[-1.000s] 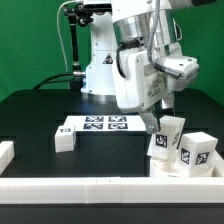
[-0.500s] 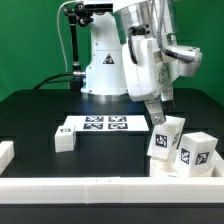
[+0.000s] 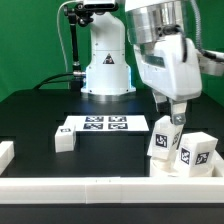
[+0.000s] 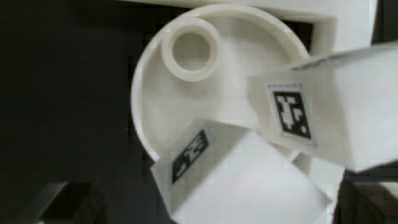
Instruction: Assemble stool
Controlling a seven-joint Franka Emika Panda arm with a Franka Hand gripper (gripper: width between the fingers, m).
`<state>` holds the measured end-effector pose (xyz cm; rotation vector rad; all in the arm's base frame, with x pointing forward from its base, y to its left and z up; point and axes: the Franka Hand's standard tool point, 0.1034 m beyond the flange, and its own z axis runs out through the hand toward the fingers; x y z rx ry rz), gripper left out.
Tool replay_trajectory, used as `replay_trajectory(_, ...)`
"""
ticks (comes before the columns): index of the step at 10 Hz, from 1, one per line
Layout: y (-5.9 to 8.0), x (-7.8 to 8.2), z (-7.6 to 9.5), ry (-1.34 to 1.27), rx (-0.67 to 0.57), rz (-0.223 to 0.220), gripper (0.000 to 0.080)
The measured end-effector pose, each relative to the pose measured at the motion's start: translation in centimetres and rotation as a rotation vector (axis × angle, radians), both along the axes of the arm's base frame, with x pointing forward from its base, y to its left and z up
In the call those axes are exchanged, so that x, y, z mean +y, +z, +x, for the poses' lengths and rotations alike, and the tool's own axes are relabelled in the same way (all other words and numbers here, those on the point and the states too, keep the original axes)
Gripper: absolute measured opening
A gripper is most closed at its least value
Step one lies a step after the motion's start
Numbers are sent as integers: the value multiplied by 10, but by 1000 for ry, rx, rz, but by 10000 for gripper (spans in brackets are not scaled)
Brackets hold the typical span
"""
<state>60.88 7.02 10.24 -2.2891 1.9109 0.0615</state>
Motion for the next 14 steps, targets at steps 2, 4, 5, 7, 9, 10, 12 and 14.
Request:
replay_trajectory(2,1,7,0,159,-24,-12,649)
replay_trajectory(4,1,7,-1,265,-40,-20,649)
replay_trajectory(5,1,7,-1,337,-50,-25,649)
replay_trajectory(7,1,7,-1,590,-81,-53,649)
replay_trajectory(9,1,7,-1,825,-115,-69,649)
replay_trajectory(10,0,5,-1,968,-138,-81,649)
replay_trajectory(12,-2,4,-2,1163,-169,-105,649)
replay_trajectory(14,-7,1,-4,1379,-188,-135,649)
